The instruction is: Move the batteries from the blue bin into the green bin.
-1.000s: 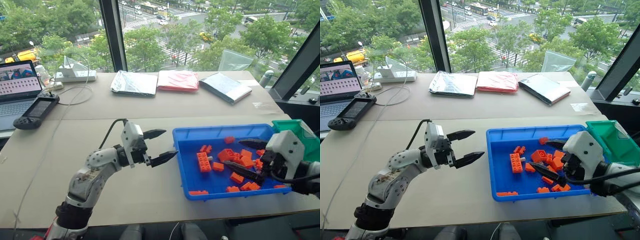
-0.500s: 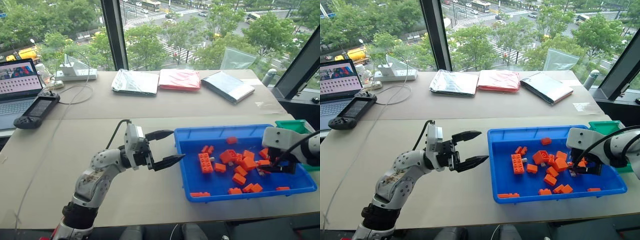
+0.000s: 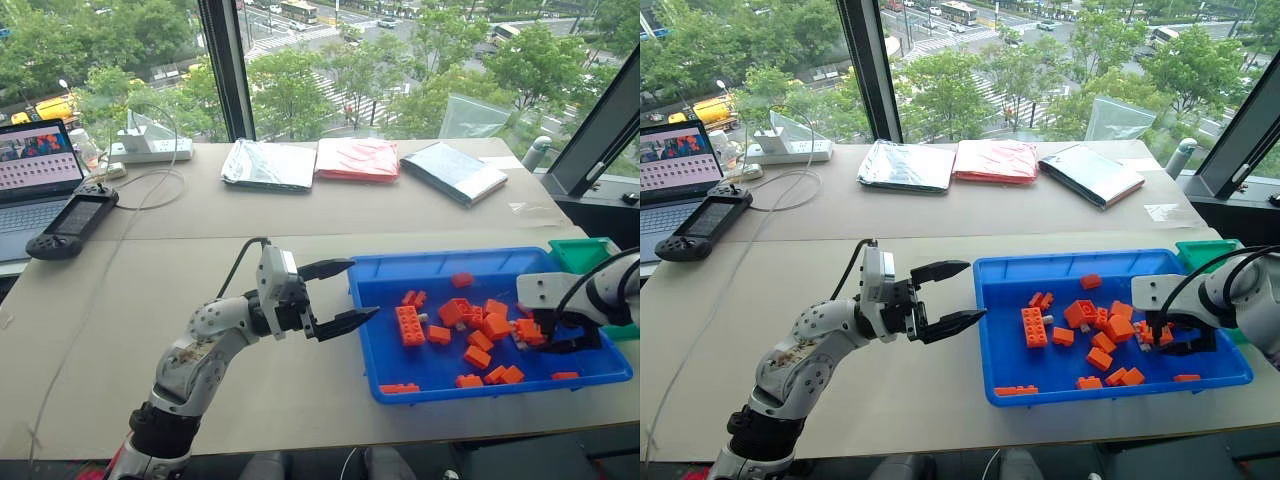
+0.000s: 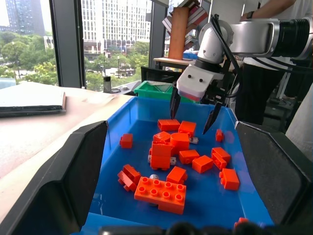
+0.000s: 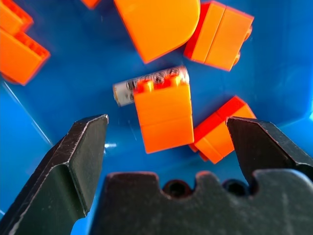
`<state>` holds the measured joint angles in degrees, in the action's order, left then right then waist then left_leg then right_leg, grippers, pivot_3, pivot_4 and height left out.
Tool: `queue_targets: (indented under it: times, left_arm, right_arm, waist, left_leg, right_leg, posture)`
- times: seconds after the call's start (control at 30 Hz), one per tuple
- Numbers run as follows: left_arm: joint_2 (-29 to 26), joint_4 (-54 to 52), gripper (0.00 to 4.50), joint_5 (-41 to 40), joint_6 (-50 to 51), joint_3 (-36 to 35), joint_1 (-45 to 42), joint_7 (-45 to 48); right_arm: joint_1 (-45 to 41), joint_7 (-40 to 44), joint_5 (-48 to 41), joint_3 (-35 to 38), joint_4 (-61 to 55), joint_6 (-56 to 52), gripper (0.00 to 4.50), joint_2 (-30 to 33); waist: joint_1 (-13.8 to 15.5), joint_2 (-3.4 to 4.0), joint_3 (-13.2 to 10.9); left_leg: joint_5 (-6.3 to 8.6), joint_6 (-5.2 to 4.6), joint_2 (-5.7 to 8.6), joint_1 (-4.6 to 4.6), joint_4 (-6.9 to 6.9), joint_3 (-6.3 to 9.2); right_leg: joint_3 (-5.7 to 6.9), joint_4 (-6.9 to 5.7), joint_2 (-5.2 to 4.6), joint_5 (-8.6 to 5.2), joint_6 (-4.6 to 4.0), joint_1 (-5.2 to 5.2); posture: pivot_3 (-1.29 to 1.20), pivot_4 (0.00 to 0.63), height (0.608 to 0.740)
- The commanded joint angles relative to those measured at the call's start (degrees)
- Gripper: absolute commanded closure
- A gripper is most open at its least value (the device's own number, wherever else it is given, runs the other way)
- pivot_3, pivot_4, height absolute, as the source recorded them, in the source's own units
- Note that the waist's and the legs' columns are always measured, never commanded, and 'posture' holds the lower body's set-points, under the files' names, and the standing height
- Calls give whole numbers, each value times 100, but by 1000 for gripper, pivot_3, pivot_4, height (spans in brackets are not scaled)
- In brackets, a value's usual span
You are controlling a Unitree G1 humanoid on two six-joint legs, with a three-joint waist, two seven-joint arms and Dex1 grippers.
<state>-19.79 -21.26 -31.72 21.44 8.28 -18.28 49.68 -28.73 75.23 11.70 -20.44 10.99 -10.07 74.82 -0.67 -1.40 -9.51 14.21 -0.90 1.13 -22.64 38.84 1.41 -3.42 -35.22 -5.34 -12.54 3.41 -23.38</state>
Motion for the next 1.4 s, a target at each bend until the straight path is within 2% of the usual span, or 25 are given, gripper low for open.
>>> queue_targets:
  times: [0.03, 0.4, 0.47, 0.5, 0.7, 0.77, 0.97, 1.13, 1.27, 1.4]
  left_arm:
    - [1, -202, 0, -141, -143, -34, 17, 135]
    - [-148, -114, 0, -126, -264, -6, 81, 583]
    - [-144, -96, 0, -118, -297, 6, 89, 596]
    - [-144, -77, 0, -111, -322, 8, 101, 611]
    - [-158, 3, 0, -74, -431, 3, 171, 691]
    - [-164, 5, 0, -61, -452, -1, 197, 707]
    - [-178, 44, 0, -20, -530, -16, 251, 736]
    - [-168, 79, 0, 6, -571, -15, 265, 725]
    - [-124, 114, 0, 26, -605, 21, 271, 697]
    - [-104, 137, 0, 40, -623, 42, 266, 681]
  right_arm:
    - [-179, 129, 255, 49, 236, 265, 21, -88]
    - [-114, 108, 607, 90, 555, 534, 21, -343]
    - [-102, 93, 641, 97, 581, 580, 529, -340]
    - [-99, 48, 670, 105, 591, 617, 554, -339]
    - [-64, -20, 659, 185, 575, 663, 2723, -357]
    - [-26, -63, 607, 273, 460, 565, 3112, -337]
    - [267, -103, 404, 817, -110, 139, 3112, -65]
    - [1076, 74, 207, 1424, -792, -236, 3112, 533]
    - [1549, -23, 308, 1596, -881, -425, 3112, 802]
    - [1677, -140, 366, 1603, -879, -483, 3112, 791]
  waist:
    - [-4, 1, 0]
    - [-3, 9, 0]
    - [-3, 9, 0]
    - [-4, 10, 0]
    - [-5, 10, 0]
    - [-5, 10, 0]
    - [1, 15, 1]
    - [46, 32, 2]
    - [35, 32, 2]
    - [3, 33, 2]
  left_leg:
    - [0, 0, 0, 0, 0, 0]
    - [0, 0, 1, 2, 0, 1]
    - [0, 0, 1, 2, 0, 1]
    - [0, 0, 1, 2, 1, 1]
    - [0, 0, 1, 3, 0, 1]
    - [0, 0, 1, 3, 1, 1]
    - [0, 0, 1, 3, 1, 4]
    - [1, -1, 4, 1, 1, 5]
    - [1, -1, 2, 7, 2, 2]
    - [1, -1, 2, 15, 2, -2]
  right_leg:
    - [0, 0, -1, 0, 0, 0]
    - [-2, -2, 0, 1, -1, 0]
    - [-2, -2, -1, 1, -1, 0]
    - [-2, -2, -1, 1, -1, 0]
    - [-2, -3, -1, 1, -1, 1]
    - [-3, -3, 0, 1, -1, 1]
    - [-3, -6, -1, 1, -1, 0]
    - [-3, -5, -8, 0, 1, 1]
    - [-3, -7, -4, 0, 0, 4]
    - [-4, -10, -3, 0, 0, 10]
  posture:
    - [0, 150, 740]
    - [0, 150, 740]
    - [0, 150, 740]
    - [0, 150, 740]
    - [0, 150, 740]
    - [0, 150, 740]
    - [0, 150, 740]
    - [0, 150, 740]
    - [0, 150, 740]
    - [0, 150, 740]
